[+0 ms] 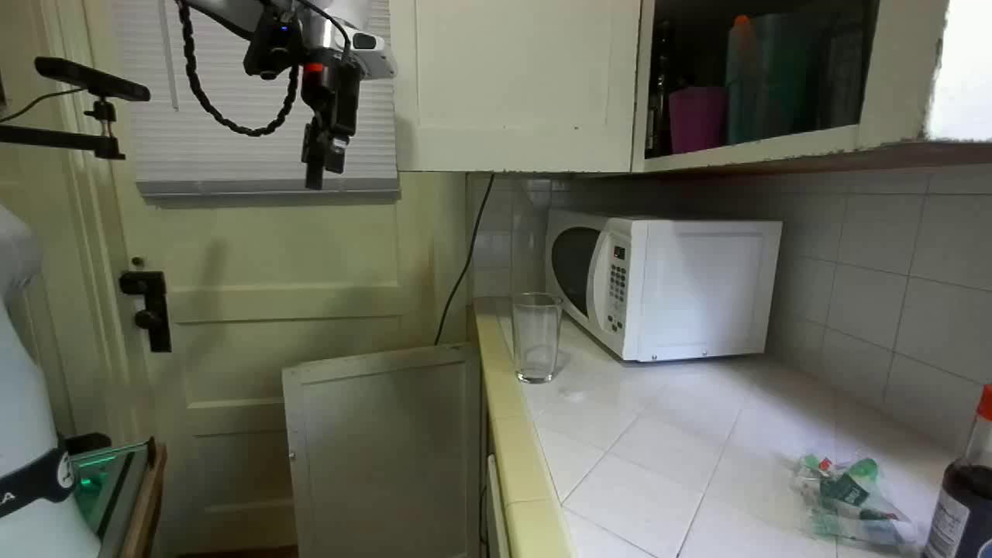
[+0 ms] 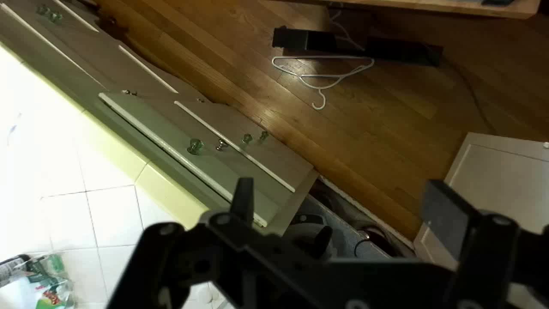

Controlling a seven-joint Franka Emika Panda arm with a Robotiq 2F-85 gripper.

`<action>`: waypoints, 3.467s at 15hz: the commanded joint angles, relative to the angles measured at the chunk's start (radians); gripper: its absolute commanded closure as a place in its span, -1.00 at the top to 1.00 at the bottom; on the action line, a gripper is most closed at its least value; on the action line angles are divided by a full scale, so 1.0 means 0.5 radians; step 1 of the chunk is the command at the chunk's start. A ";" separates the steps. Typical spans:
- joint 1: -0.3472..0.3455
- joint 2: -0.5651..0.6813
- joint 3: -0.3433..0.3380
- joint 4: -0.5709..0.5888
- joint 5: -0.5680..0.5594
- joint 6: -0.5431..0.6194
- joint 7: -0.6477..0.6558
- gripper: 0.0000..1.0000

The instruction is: Close the cabinet door on the left then open the topmost drawer.

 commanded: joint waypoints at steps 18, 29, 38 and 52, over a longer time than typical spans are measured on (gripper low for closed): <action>0.120 -0.383 -0.150 -0.625 0.452 0.504 0.280 1.00; 0.251 -0.443 0.238 -1.050 0.689 1.063 0.544 1.00; 0.299 -0.064 0.735 -0.689 0.249 0.966 1.024 1.00; 0.290 0.966 0.955 -0.113 0.312 1.107 2.414 1.00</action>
